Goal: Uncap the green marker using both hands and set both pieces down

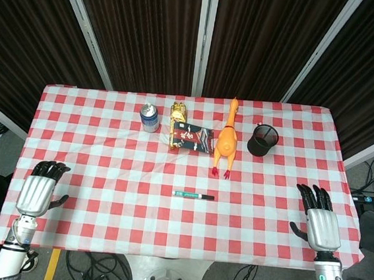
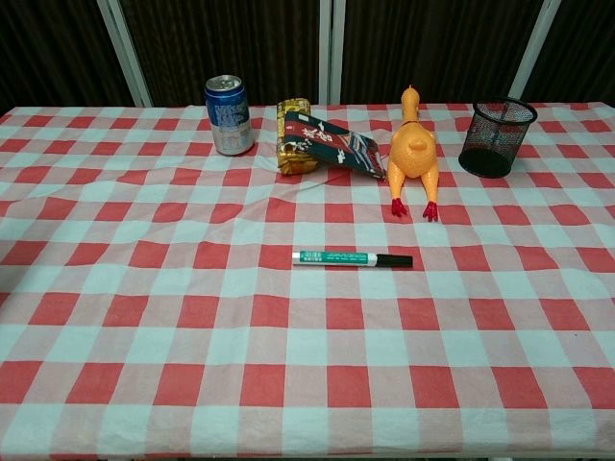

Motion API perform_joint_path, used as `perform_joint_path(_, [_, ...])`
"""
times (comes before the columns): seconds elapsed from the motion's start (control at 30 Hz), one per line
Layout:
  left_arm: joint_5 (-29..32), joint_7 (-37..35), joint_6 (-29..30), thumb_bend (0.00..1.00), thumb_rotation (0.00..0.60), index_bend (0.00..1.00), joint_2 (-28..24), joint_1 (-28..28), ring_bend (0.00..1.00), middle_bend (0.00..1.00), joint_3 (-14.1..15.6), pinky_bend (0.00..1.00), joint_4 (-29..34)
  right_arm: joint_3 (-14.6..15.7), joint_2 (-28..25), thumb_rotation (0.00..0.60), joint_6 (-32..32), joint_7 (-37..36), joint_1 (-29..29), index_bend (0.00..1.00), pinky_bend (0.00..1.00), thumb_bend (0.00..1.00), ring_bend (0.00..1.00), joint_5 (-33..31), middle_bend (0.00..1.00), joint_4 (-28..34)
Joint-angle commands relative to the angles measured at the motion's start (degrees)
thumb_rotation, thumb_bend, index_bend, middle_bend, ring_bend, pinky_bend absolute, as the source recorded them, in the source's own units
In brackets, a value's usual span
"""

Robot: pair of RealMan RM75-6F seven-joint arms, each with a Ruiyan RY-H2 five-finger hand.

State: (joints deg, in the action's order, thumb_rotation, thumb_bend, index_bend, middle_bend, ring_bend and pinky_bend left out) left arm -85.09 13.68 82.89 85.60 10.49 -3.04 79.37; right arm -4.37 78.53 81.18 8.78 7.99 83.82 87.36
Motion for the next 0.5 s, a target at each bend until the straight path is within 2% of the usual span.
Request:
perform_joint_path(0.03, [0.1,-0.4,0.0,0.15,0.6,0.28,0.0,0.0,0.18,0.24,0.0,0.19,0.1,0.0,0.0,0.6,0.0,0.0,0.0,0.08,0.0,0.07,0.0,0.0,0.1,0.0])
perform_joint_path(0.5, [1.4,1.2,-2.7,0.15,0.6,0.28,-0.8,1.4,0.18,0.24,-0.7,0.21,2.4,-1.2,-1.0,0.6,-0.3,0.7,0.8,0.08,0.0,0.07,0.0,-0.9,0.1,1.9])
